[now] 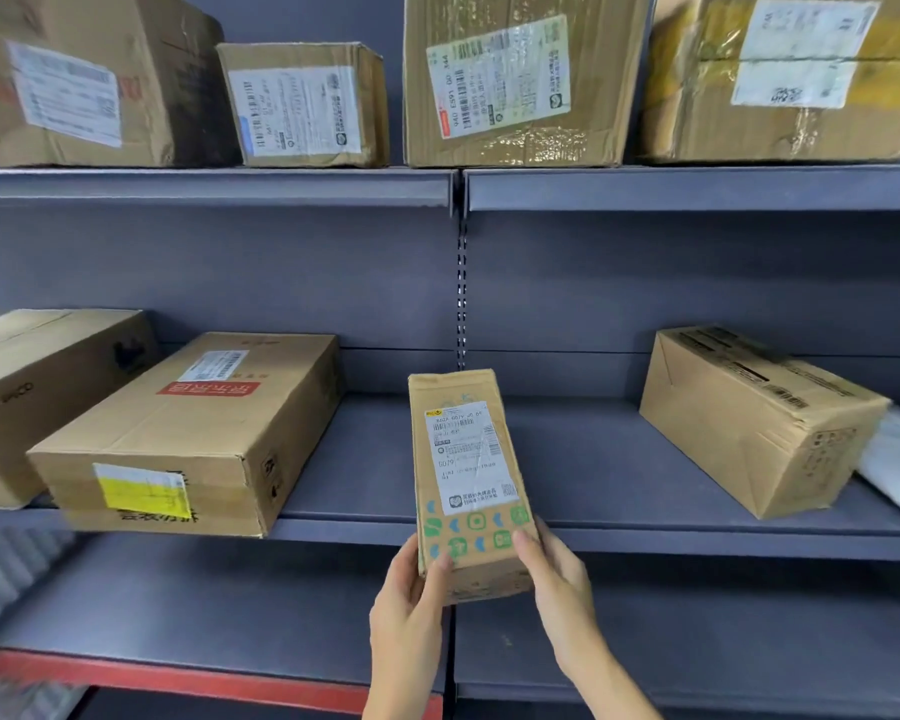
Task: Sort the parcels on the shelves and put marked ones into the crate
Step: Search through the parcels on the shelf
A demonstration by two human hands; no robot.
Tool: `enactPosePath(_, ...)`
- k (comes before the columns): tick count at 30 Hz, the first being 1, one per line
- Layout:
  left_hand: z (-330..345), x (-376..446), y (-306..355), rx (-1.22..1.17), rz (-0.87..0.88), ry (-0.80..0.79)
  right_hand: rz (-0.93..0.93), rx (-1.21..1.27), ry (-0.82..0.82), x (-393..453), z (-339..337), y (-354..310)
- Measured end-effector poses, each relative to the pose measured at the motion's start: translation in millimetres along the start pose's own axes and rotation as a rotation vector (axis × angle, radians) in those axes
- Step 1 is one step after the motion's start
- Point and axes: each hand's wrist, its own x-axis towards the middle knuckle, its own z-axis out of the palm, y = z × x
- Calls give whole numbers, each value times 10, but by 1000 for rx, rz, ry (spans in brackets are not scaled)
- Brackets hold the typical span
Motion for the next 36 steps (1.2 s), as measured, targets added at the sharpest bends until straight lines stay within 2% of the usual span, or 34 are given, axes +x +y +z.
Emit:
enactPosePath(6,-317,357,284,72,32,55,-37,-215,-1,210,448,-159)
enactPosePath(11,-486,834,449,168,-30,59,-18,-247,-1,561,760,-323)
enactPosePath(14,-553,1109,476,142,-81,62,2,-275,-4,752,898,-339)
enactPosePath(21,-543,1387,372,172,-63,77,-21,-295,60,967,1051,-298)
enactPosePath(36,-501,1637,483,253,-64,69,30,-355,24,1193,1102,-386)
